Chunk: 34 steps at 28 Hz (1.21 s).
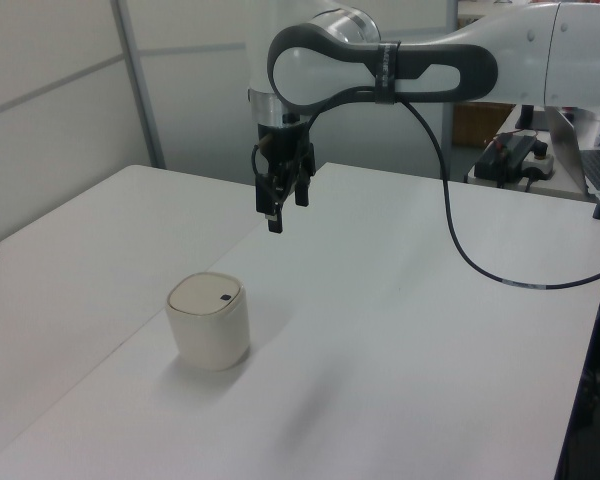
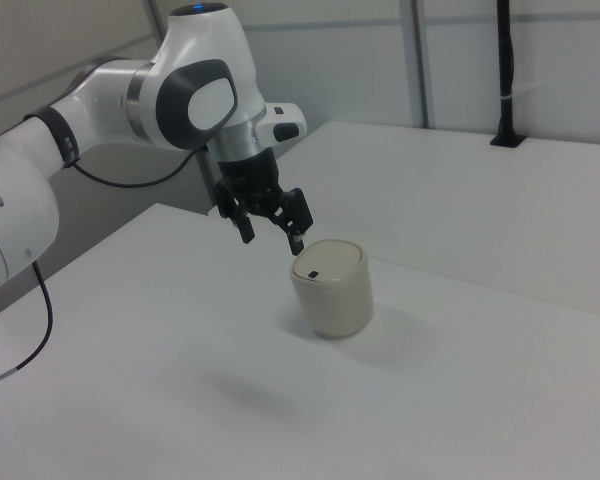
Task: Open the trash can
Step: 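Lower the gripper onto the dark tab on the trash can lid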
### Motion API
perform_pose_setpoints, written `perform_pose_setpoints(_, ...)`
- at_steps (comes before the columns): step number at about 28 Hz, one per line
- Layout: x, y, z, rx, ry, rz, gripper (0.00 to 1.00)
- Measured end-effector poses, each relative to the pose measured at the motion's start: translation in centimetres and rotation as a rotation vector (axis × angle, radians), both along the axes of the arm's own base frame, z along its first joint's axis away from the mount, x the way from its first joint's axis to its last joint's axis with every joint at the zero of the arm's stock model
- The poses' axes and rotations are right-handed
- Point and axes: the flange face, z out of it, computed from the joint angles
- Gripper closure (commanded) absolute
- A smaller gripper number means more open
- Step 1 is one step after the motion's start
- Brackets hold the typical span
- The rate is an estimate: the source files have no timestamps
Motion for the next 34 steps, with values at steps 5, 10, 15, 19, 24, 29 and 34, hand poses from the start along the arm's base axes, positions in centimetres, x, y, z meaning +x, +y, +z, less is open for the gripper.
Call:
perform_pose_setpoints(5,0.1,-0.2,-0.1,0.0,0.002,-0.008,0.0)
perform_pose_setpoints(10,0.2,-0.3,-0.2,0.001,0.001,-0.01,0.0)
perform_pose_setpoints(15,0.7,-0.3,-1.0,0.005,-0.002,-0.011,0.02)
perform_pose_setpoints(19,1.6,-0.2,-1.8,0.013,-0.027,-0.014,0.21)
perform_pose_setpoints(24,2.8,0.3,-3.2,0.026,-0.054,-0.024,0.6)
perform_pose_setpoints(29,3.6,1.4,-4.3,0.036,-0.067,-0.017,0.95)
perform_pose_setpoints(34,4.3,2.6,-5.4,0.034,-0.08,-0.024,1.0)
